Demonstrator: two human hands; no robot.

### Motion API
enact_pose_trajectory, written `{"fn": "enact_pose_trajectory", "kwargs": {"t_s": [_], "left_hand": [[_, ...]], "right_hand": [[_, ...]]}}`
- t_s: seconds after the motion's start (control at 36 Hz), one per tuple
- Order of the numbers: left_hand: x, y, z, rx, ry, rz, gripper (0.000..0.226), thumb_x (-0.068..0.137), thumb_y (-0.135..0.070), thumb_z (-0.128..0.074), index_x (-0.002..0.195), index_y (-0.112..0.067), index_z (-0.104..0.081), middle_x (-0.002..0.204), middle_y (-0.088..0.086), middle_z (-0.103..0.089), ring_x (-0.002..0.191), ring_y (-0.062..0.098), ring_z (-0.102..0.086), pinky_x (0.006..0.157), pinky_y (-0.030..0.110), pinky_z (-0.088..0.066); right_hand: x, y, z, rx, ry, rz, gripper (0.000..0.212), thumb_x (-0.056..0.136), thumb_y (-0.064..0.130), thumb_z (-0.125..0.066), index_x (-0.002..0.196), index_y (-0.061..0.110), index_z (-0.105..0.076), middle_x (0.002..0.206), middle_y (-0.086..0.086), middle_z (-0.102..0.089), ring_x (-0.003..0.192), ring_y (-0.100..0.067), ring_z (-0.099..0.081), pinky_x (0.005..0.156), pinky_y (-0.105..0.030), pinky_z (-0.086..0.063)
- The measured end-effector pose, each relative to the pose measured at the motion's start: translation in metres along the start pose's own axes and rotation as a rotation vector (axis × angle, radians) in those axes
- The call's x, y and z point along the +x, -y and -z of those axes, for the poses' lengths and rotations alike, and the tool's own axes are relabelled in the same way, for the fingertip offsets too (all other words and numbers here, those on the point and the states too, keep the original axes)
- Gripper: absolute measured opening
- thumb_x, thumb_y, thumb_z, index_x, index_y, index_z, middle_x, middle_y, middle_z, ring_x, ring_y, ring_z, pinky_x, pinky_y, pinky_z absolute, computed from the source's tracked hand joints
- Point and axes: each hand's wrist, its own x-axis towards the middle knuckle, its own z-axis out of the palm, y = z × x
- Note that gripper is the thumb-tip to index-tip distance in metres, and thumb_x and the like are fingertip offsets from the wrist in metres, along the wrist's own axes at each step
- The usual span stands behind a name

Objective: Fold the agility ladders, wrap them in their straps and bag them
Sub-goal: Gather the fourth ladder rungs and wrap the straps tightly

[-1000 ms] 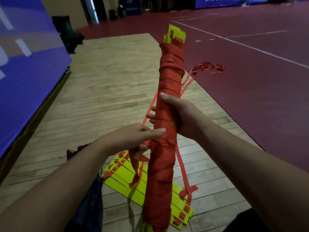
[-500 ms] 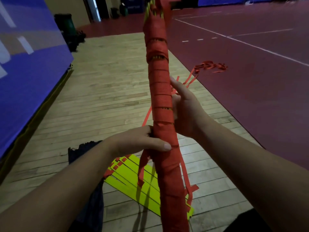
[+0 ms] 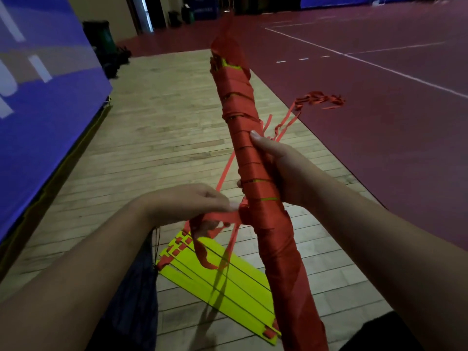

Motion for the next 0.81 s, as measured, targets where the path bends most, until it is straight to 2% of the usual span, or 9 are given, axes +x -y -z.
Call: {"fn": "enact_pose_trajectory", "kwargs": {"t_s": [0.11,0.25,0.39,0.47,0.53,0.58,0.64,0.72,0.81], "left_hand": [[0.012,-0.010,-0.016,-0.057,-0.199,-0.033,0.043,0.079,-0.060,-0.061,0.059,-0.022,-0.062,0.056,0.002,-0.046,0.047,0.015,-0.044,0.049,0.024,-0.040],[0.028,-0.004,-0.030,0.302,-0.422,0.053,0.071,0.064,-0.082,-0.059,0.076,-0.012,-0.064,0.056,-0.005,-0.058,0.045,0.007,-0.055,0.046,0.022,-0.040],[0.038,0.012,-0.036,0.536,-0.517,0.137,0.067,0.060,-0.085,-0.063,0.082,-0.023,-0.072,0.077,0.001,-0.072,0.073,0.018,-0.068,0.070,0.040,-0.058],[0.036,0.015,-0.027,0.406,-0.493,0.127,0.041,0.073,-0.064,-0.075,0.088,-0.026,-0.075,0.080,-0.005,-0.073,0.073,0.007,-0.067,0.068,0.031,-0.055],[0.032,0.013,-0.022,0.294,-0.494,0.075,0.027,0.075,-0.057,-0.077,0.083,-0.031,-0.073,0.067,-0.017,-0.069,0.058,-0.008,-0.060,0.052,0.016,-0.044],[0.032,0.012,-0.017,0.179,-0.514,0.006,0.023,0.075,-0.052,-0.080,0.078,-0.031,-0.072,0.054,-0.016,-0.061,0.046,-0.002,-0.053,0.047,0.012,-0.038],[0.029,0.011,-0.014,0.070,-0.513,-0.054,0.030,0.068,-0.052,-0.080,0.076,-0.023,-0.072,0.053,-0.008,-0.054,0.047,0.010,-0.048,0.049,0.022,-0.039],[0.026,0.012,-0.011,-0.137,-0.453,-0.132,0.039,0.059,-0.049,-0.076,0.074,-0.014,-0.068,0.057,-0.001,-0.048,0.050,0.016,-0.045,0.048,0.025,-0.037],[0.025,0.013,-0.007,-0.270,-0.417,-0.209,0.031,0.057,-0.047,-0.073,0.071,-0.019,-0.072,0.067,0.007,-0.056,0.055,0.018,-0.052,0.050,0.024,-0.043]], "right_hand": [[0.009,-0.010,0.000,-0.053,-0.097,0.037,0.039,0.093,0.046,-0.066,0.109,0.010,-0.067,0.084,-0.007,-0.073,0.076,-0.024,-0.072,0.080,-0.041,-0.059],[0.015,-0.017,-0.009,-0.109,-0.265,0.075,0.043,0.094,0.043,-0.067,0.115,0.006,-0.069,0.096,-0.012,-0.077,0.091,-0.029,-0.074,0.095,-0.051,-0.057],[0.016,-0.028,-0.024,-0.214,-0.316,0.044,0.044,0.089,0.048,-0.066,0.104,0.007,-0.068,0.097,-0.012,-0.075,0.096,-0.033,-0.072,0.096,-0.054,-0.055],[0.012,-0.021,-0.029,-0.213,-0.246,0.051,0.043,0.093,0.045,-0.066,0.113,0.006,-0.066,0.098,-0.011,-0.073,0.098,-0.031,-0.071,0.097,-0.054,-0.055],[0.006,-0.011,-0.031,-0.154,-0.178,0.085,0.032,0.097,0.039,-0.063,0.106,0.009,-0.066,0.089,-0.007,-0.071,0.091,-0.027,-0.070,0.094,-0.048,-0.057],[-0.001,-0.003,-0.030,-0.100,-0.098,0.104,0.025,0.100,0.035,-0.058,0.098,0.011,-0.065,0.080,-0.004,-0.067,0.080,-0.022,-0.067,0.080,-0.039,-0.057],[-0.007,0.004,-0.026,-0.079,-0.040,0.116,0.028,0.101,0.037,-0.054,0.099,0.010,-0.063,0.081,-0.004,-0.063,0.076,-0.019,-0.063,0.071,-0.032,-0.054],[-0.008,0.008,-0.015,-0.038,0.007,0.103,0.039,0.100,0.042,-0.051,0.108,0.004,-0.059,0.092,-0.012,-0.064,0.085,-0.022,-0.064,0.077,-0.033,-0.054],[-0.004,0.002,-0.004,-0.087,-0.042,0.096,0.044,0.100,0.044,-0.049,0.111,0.003,-0.058,0.101,-0.016,-0.064,0.092,-0.026,-0.064,0.082,-0.034,-0.052]]}}
